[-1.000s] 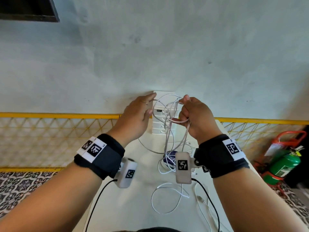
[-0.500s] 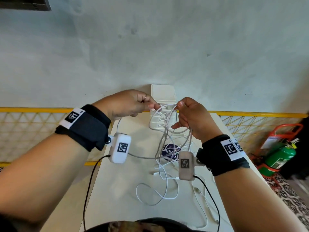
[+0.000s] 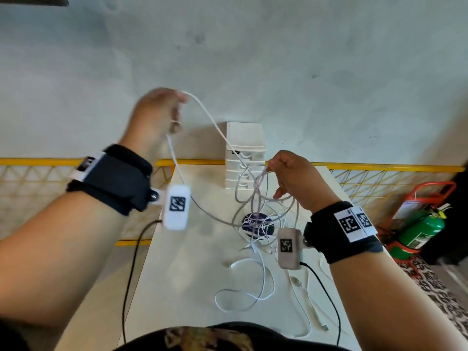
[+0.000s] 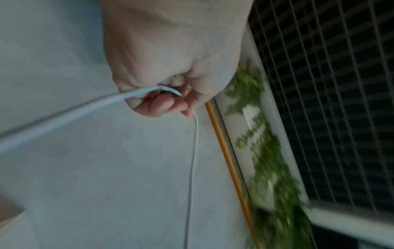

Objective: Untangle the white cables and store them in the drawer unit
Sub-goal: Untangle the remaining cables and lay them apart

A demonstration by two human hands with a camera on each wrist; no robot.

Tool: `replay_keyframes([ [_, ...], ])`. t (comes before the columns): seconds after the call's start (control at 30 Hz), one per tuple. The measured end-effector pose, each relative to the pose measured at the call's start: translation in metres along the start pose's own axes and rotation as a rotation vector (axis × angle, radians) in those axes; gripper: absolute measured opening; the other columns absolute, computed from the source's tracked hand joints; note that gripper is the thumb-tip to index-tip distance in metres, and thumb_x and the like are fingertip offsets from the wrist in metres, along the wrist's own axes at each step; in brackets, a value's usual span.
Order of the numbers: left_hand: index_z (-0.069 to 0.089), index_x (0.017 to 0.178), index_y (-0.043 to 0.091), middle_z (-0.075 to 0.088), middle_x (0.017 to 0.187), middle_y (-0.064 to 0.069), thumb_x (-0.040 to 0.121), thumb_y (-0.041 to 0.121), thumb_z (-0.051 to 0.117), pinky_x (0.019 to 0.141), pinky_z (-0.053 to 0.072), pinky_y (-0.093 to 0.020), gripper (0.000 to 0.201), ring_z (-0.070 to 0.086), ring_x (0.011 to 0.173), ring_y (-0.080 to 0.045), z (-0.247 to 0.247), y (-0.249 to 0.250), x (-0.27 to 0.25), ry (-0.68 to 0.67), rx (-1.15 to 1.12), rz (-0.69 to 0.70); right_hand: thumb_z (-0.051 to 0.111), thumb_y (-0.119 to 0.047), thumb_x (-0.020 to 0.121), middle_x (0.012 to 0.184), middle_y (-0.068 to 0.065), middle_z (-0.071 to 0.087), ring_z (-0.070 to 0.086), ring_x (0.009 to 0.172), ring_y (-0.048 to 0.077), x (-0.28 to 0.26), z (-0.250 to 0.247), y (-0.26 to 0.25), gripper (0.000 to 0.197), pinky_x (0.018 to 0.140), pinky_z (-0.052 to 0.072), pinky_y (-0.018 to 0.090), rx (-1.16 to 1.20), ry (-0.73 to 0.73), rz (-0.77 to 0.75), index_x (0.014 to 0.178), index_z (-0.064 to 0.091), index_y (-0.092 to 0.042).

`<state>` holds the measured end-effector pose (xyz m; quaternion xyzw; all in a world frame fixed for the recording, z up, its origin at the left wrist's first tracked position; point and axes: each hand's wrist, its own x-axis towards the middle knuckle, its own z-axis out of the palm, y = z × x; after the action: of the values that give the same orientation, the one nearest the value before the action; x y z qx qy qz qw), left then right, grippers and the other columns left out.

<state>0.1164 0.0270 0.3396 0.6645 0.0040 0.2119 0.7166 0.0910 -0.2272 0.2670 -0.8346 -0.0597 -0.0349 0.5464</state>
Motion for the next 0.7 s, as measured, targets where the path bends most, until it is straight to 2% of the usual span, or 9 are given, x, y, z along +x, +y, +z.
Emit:
replay_keyframes([
  [0.1,0.059,0.071,0.022,0.051,0.066,0.005,0.09,0.014,0.049,0.047,0.03,-0.022,0.023,0.047,0.053,-0.008,-0.04,-0.003,0.03,0.182,0.086,-0.011,0.049,-0.017,0.096,0.057,0.0,0.046,0.045,0.046,0.014,-0.001,-0.005,0.013,0.03,0.064,0.059,0.043,0.125,0.094,0.047,0.069,0.061,-0.023],
  [0.17,0.062,0.078,0.018,0.06,0.074,-0.003,0.091,0.021,0.05,0.057,0.037,-0.028,0.018,0.053,0.069,-0.018,-0.048,-0.02,0.033,0.063,0.497,-0.01,0.046,-0.017,0.098,0.053,-0.006,0.054,0.057,0.051,0.016,-0.001,-0.004,0.013,0.027,0.075,0.059,0.048,0.189,0.102,0.019,0.075,0.059,-0.017],
  [0.23,0.065,0.096,0.014,0.065,0.098,-0.014,0.09,0.021,0.05,0.073,0.045,-0.031,0.019,0.057,0.086,-0.021,-0.043,-0.038,0.024,-0.06,0.781,0.061,0.041,-0.015,0.101,0.046,-0.01,0.056,0.068,0.061,0.023,-0.001,0.0,0.004,0.025,0.08,0.056,0.047,0.249,0.063,0.006,0.081,0.055,-0.012],
  [0.3,0.062,0.12,0.012,0.056,0.129,-0.009,0.091,0.012,0.052,0.095,0.042,-0.028,0.031,0.055,0.114,-0.019,-0.025,-0.046,0.003,-0.193,0.821,0.163,0.036,-0.013,0.103,0.042,-0.008,0.053,0.069,0.061,0.028,-0.003,0.005,-0.006,0.024,0.074,0.057,0.048,0.335,-0.005,0.003,0.084,0.05,-0.008],
  [0.4,0.056,0.132,0.017,0.049,0.141,-0.003,0.093,0.008,0.058,0.11,0.03,-0.025,0.041,0.043,0.133,-0.017,0.008,-0.052,-0.029,-0.499,0.834,0.386,0.034,-0.013,0.104,0.037,-0.005,0.044,0.067,0.051,0.027,-0.005,0.012,-0.015,0.024,0.06,0.058,0.041,0.37,-0.062,-0.004,0.085,0.048,-0.006],
  [0.47,0.053,0.134,0.025,0.055,0.136,0.001,0.096,0.017,0.056,0.111,0.035,-0.036,0.039,0.048,0.129,-0.017,0.022,-0.061,-0.042,-0.737,0.823,0.42,0.037,-0.013,0.103,0.04,-0.004,0.038,0.066,0.048,0.027,-0.004,0.016,-0.014,0.025,0.061,0.057,0.042,0.366,-0.045,-0.008,0.083,0.05,-0.006],
  [0.5,0.055,0.13,0.026,0.06,0.129,0.004,0.098,0.02,0.053,0.108,0.039,-0.039,0.033,0.053,0.123,-0.016,0.026,-0.065,-0.046,-0.795,0.782,0.357,0.039,-0.013,0.103,0.042,-0.002,0.037,0.065,0.046,0.026,-0.003,0.016,-0.014,0.025,0.063,0.057,0.045,0.365,-0.031,-0.009,0.082,0.051,-0.007],
  [0.6,0.065,0.111,0.022,0.068,0.097,-0.002,0.104,0.02,0.042,0.094,0.048,-0.04,0.024,0.062,0.092,-0.017,0.033,-0.061,-0.059,-0.747,0.537,0.029,0.041,-0.015,0.102,0.041,0.0,0.039,0.065,0.048,0.03,-0.002,0.011,-0.012,0.025,0.066,0.056,0.046,0.32,0.002,-0.007,0.08,0.053,-0.01],
  [0.7,0.066,0.098,0.013,0.051,0.068,-0.002,0.104,0.023,0.039,0.063,0.046,-0.032,0.029,0.045,0.057,-0.016,0.033,-0.057,-0.062,-0.725,0.33,-0.125,0.04,-0.016,0.102,0.039,-0.001,0.04,0.066,0.05,0.03,-0.005,0.006,-0.011,0.026,0.059,0.056,0.036,0.295,-0.002,-0.019,0.082,0.054,-0.01],
])
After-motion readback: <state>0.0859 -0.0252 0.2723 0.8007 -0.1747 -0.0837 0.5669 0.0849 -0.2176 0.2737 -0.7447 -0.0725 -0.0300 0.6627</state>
